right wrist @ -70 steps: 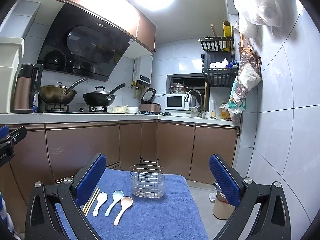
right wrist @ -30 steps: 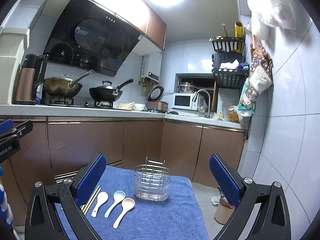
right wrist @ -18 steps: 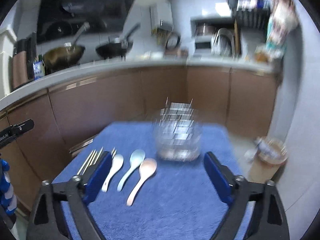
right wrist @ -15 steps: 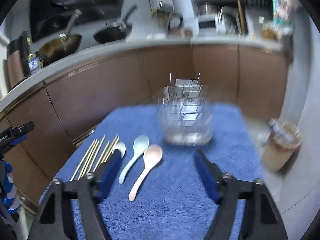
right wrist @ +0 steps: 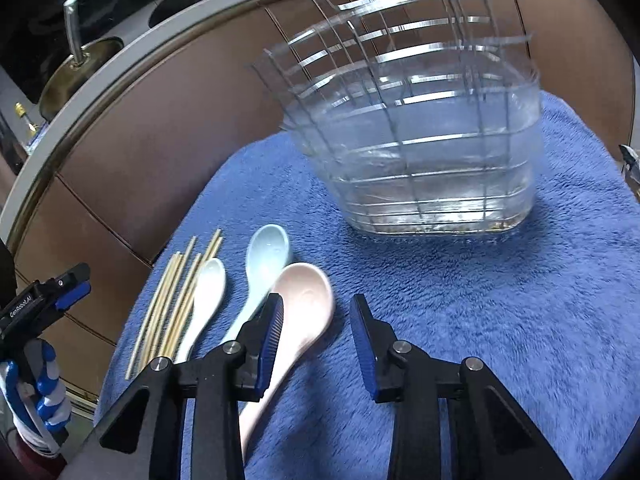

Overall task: Organize utensils
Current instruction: 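Move the right tool to the pink spoon and close on its handle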

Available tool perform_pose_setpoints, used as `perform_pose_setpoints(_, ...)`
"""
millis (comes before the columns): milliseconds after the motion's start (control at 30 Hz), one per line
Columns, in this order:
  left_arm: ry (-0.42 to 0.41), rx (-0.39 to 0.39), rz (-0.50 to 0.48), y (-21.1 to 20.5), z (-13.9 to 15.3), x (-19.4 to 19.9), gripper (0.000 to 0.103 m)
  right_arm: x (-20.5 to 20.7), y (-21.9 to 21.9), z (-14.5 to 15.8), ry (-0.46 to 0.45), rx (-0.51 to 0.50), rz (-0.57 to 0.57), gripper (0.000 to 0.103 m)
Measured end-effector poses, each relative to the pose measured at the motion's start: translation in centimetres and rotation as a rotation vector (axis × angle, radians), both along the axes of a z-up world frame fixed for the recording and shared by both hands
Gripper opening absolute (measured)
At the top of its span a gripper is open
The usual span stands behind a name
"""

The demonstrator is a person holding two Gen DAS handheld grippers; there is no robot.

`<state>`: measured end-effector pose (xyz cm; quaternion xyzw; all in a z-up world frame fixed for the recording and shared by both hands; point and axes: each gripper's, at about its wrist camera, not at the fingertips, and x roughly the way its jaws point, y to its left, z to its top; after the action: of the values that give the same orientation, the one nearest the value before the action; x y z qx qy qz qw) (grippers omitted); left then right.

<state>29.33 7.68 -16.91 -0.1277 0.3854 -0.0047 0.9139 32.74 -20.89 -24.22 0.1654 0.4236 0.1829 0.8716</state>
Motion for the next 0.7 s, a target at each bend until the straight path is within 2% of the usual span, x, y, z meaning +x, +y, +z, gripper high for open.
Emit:
perform_pose_setpoints(200, 0.048, -0.039, -0.022, -0.3, -1.5, 2.2, 0.074, 0.9, -0.4, -0.4, 0.020, 0.012, 0.013, 0.028)
perform_pose_setpoints(433, 0.104, -0.041, -0.037, 0.4, -2.0, 3.9, 0.073, 2.0, -0.1, -0.9, 0.022, -0.007, 0.051, 0.022)
perform_pose_setpoints(500, 0.120, -0.047, -0.049, 0.5, -1.9, 4.4, 0.072, 2.3, 0.2, -1.3, 0.030, -0.008, 0.063, 0.011)
perform_pose_setpoints(600, 0.147, -0.049, -0.070, 0.6, -1.7, 5.3, 0.066, 2.4, 0.3, -1.4, 0.028, 0.017, 0.076, 0.008)
perform_pose_setpoints(700, 0.187, -0.050, -0.094, 0.6, -1.9, 6.4, 0.054, 1.9, -0.2, -1.0, 0.006, 0.025, 0.078, 0.007)
